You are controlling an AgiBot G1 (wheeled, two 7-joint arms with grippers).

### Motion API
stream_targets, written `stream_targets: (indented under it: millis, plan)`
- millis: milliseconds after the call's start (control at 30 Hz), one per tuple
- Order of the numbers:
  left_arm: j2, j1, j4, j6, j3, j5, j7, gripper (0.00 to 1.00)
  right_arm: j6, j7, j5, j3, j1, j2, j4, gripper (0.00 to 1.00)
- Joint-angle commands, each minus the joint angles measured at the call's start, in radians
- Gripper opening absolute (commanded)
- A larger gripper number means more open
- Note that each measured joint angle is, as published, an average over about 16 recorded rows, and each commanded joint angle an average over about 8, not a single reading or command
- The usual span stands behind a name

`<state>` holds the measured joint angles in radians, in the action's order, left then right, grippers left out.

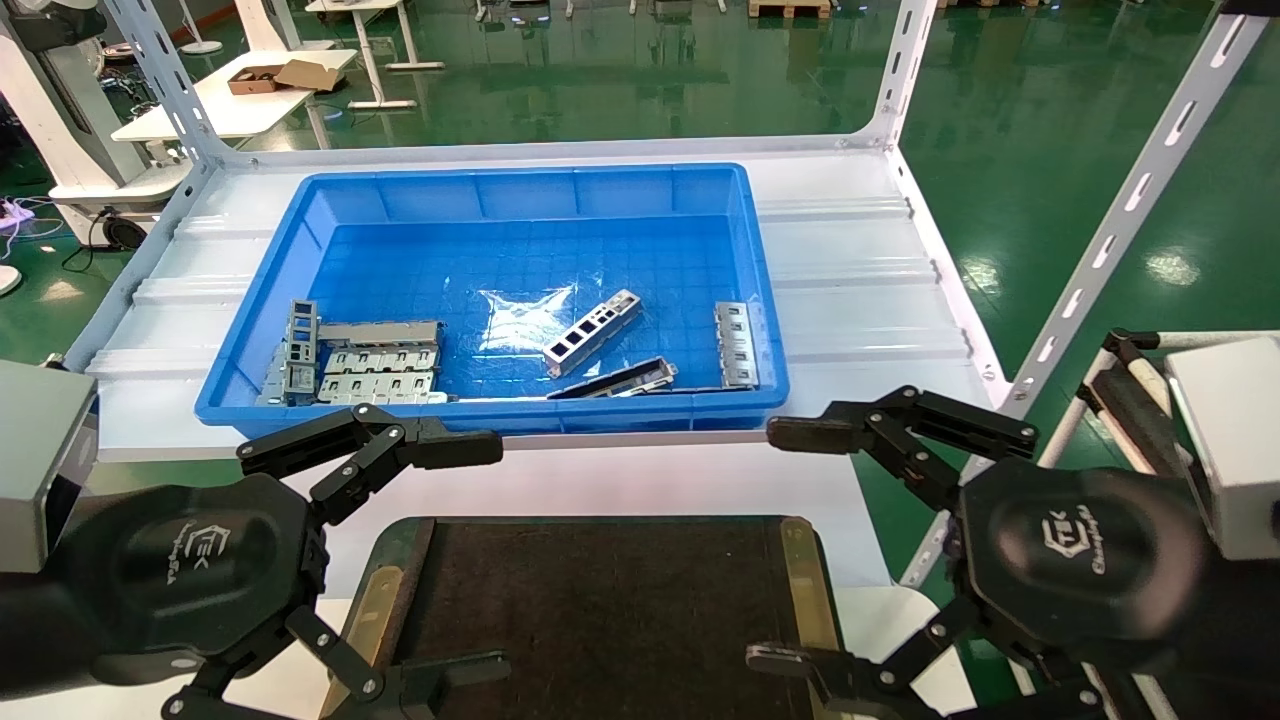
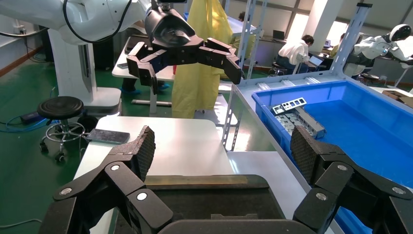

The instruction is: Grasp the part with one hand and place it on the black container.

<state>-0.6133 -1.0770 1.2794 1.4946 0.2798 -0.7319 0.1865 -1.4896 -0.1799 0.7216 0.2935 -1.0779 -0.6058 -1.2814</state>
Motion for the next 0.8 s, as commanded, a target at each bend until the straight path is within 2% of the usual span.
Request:
stream_targets:
  millis: [33, 800]
  plan:
    - [0.000, 0.000, 0.000, 0.000, 0.000, 0.000, 0.000, 1.00, 0.000, 0.000, 0.000, 0.000, 0.000, 0.000, 0.000, 1.00]
    - [0.000, 0.000, 0.000, 0.000, 0.000, 0.000, 0.000, 1.00, 0.000, 0.000, 0.000, 0.000, 0.000, 0.000, 0.000, 1.00]
